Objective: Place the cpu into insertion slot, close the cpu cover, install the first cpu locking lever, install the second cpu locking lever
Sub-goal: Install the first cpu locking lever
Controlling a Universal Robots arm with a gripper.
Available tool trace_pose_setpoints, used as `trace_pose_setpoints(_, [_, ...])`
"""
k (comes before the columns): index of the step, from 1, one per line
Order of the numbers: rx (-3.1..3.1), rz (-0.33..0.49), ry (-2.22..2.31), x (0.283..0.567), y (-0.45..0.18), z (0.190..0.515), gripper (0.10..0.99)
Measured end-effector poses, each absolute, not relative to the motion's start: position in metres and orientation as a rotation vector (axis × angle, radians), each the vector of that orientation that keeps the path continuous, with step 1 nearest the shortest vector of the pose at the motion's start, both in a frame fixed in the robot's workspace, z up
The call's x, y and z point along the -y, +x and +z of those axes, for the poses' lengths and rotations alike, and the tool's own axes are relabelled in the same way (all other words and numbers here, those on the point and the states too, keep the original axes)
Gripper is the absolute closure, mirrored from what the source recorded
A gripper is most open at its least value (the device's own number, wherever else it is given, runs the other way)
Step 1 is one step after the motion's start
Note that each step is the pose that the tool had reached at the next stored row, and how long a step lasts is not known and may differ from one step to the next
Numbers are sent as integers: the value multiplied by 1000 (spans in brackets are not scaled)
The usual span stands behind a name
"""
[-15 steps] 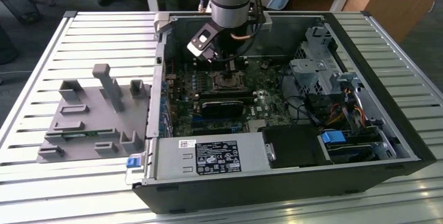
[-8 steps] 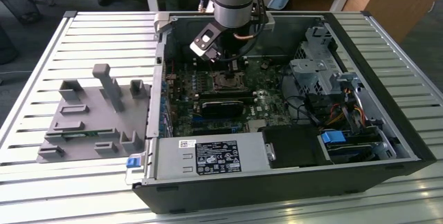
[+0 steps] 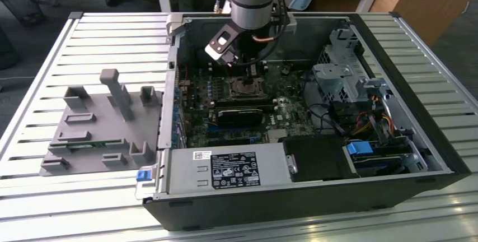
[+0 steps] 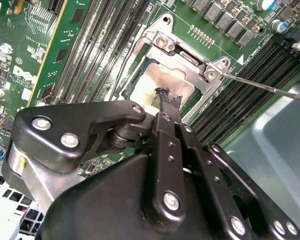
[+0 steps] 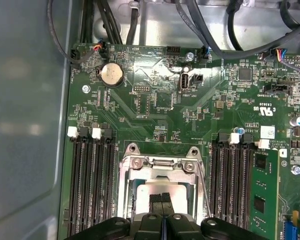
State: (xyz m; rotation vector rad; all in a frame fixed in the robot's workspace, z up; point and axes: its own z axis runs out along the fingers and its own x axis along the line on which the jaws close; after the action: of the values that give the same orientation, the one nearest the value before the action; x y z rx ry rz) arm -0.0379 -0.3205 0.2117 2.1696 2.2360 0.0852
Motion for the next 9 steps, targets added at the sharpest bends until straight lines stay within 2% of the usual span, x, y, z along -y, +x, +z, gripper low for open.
trace_pose_setpoints(9, [-2236, 85, 2170, 320, -38, 222, 980])
